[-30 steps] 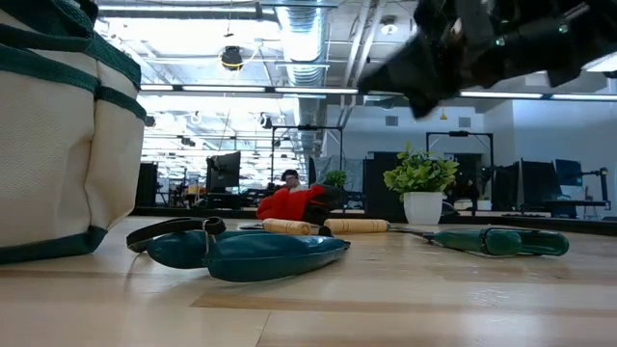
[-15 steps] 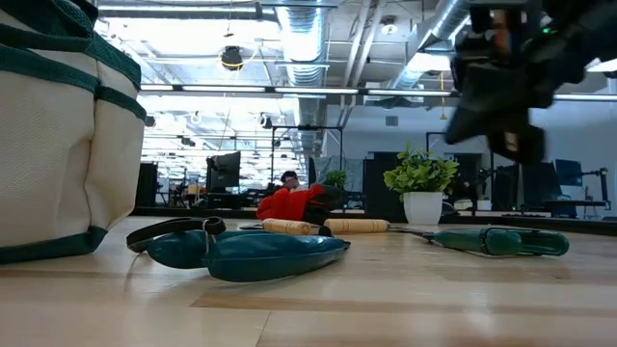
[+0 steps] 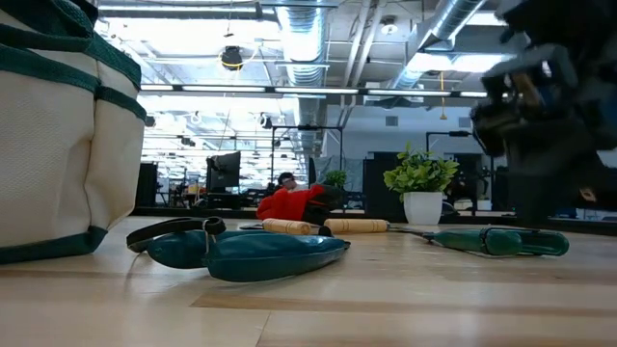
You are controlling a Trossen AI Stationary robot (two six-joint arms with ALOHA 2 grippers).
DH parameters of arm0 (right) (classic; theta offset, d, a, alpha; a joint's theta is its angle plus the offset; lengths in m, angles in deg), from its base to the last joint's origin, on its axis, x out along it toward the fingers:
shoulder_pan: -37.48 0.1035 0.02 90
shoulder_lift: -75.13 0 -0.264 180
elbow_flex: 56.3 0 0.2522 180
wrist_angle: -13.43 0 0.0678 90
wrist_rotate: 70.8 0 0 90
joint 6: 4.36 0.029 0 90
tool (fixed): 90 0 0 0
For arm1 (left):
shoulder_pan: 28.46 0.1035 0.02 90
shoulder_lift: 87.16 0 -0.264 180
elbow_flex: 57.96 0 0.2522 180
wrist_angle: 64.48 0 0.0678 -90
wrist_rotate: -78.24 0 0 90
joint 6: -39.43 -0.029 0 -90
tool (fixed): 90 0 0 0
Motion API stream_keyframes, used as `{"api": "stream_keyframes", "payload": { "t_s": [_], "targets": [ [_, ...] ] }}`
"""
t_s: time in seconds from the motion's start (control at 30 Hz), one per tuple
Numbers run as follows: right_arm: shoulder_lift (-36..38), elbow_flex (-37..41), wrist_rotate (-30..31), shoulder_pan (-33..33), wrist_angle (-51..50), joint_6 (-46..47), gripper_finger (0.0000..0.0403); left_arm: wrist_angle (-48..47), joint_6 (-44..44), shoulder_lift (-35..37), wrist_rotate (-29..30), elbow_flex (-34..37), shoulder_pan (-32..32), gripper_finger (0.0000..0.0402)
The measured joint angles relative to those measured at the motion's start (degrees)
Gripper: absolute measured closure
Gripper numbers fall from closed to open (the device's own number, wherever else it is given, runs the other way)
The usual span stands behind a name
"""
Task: Pick & Place Garden tools in Gardening bag
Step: Put the green fruit pruner into the green gardening bag
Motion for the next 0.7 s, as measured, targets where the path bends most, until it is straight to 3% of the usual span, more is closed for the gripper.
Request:
{"api": "stream_keyframes", "payload": {
  "t_s": [0.2, 0.37, 0.7],
  "targets": [
    [-3.27, -0.16, -0.57, -0.01, 1.91, 0.68, 0.0276, 0.02, 0.00, 0.00, 0.02, 0.00, 0.00, 0.0400],
    [-3.77, -0.02, -0.65, -0.11, 5.80, 0.70, 0.0249, 0.00, 0.00, 0.00, 0.00, 0.00, -0.02, 0.0400],
    [-6.20, -0.13, -1.10, -2.79, 8.99, 1.49, 0.0270, 0.00, 0.00, -0.02, 0.02, 0.00, 0.00, 0.0400]
  ]
}}
